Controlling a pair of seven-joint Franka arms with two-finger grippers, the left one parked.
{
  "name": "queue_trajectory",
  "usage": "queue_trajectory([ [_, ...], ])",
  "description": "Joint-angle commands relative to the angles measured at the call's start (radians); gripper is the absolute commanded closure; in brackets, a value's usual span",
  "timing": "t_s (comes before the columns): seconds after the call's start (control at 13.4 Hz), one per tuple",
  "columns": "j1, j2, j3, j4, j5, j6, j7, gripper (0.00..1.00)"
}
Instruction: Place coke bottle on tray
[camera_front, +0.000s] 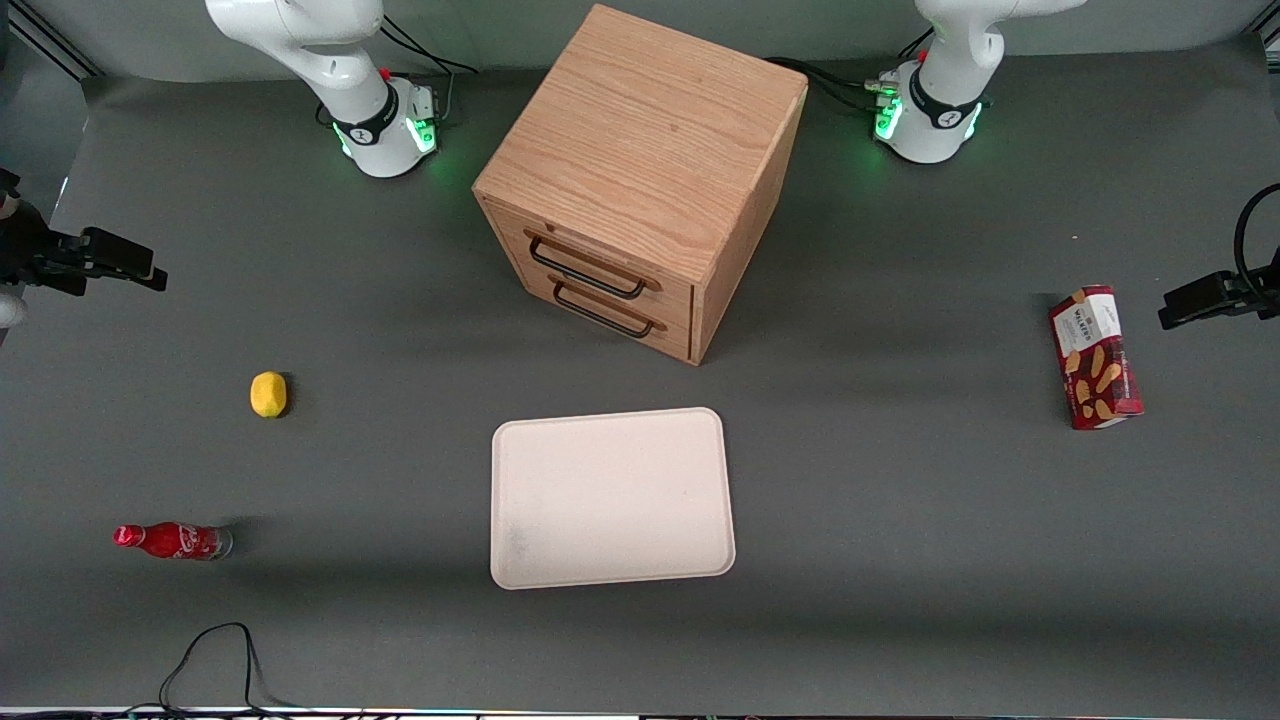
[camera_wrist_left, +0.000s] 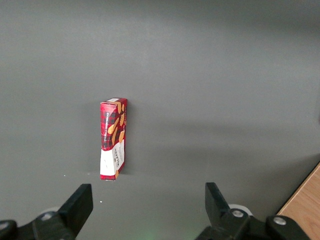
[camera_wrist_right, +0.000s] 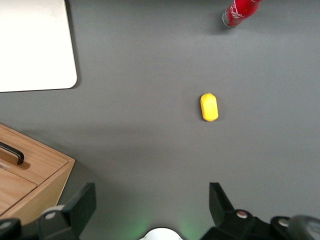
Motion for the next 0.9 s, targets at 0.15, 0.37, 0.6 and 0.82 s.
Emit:
queue_trajectory([
  [0.15, -0.011, 0.002, 0.021, 0.017, -0.044, -0.019, 0.013, 0.00],
  [0.37, -0.012, 0.002, 0.021, 0.017, -0.047, -0.018, 0.013, 0.00],
  [0.6, -0.017, 0.002, 0.016, 0.018, -0.048, -0.018, 0.006, 0.00],
  [0.82, -0.063, 0.023, 0.013, 0.041, -0.050, -0.016, 0.001, 0.00],
])
